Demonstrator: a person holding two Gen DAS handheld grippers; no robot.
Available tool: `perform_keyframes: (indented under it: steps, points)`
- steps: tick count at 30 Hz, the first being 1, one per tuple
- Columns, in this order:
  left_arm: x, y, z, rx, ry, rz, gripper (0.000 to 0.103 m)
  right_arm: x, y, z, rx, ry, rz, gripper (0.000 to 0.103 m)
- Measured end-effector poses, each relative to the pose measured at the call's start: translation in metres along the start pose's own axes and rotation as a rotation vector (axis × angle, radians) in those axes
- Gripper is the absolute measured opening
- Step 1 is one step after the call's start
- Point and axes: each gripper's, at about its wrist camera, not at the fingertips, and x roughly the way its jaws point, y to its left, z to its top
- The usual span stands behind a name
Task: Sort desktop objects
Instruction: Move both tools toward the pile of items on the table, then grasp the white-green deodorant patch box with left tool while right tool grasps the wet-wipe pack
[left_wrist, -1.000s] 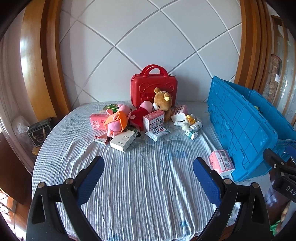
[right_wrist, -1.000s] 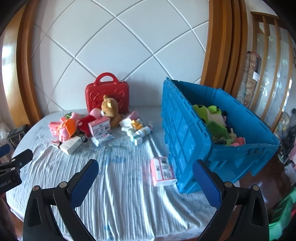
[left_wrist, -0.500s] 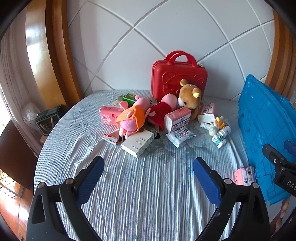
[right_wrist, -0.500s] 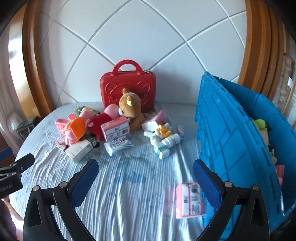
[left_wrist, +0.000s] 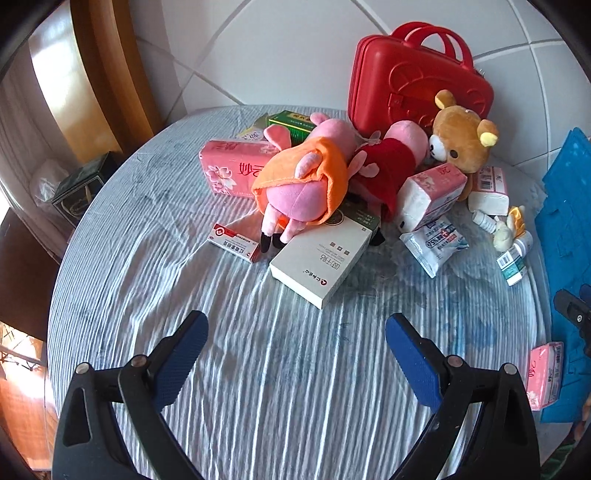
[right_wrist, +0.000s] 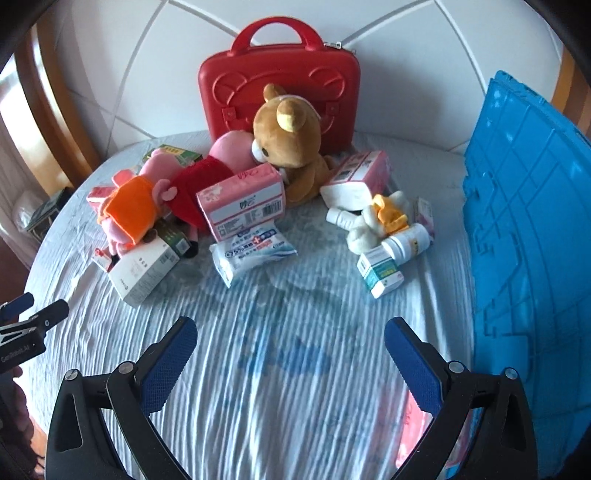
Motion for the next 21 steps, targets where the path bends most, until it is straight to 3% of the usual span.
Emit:
perform_keyframes:
  steps: [10, 13, 17, 21]
  points:
    - [0.098, -0.010, 0.038, 0.095, 0.131, -0.027, 0.098, 0.097, 0.034, 0.035, -0.024, 0.138, 0.020, 0.103]
    - [0.122, -0.013, 0.043, 0.114, 0.149, -0.011, 0.098, 0.129, 0.041, 0.043, -0.014, 0.175, 0.040, 0.103]
    - [0.144, -0.021, 0.048, 0.116, 0.176, -0.057, 0.098, 0.167, 0.045, 0.050, 0.010, 0.212, 0.036, 0.103]
    - [0.160, -0.036, 0.052, 0.149, 0.177, -0.028, 0.099, 0.194, 0.040, 0.055, 0.062, 0.229, 0.017, 0.103]
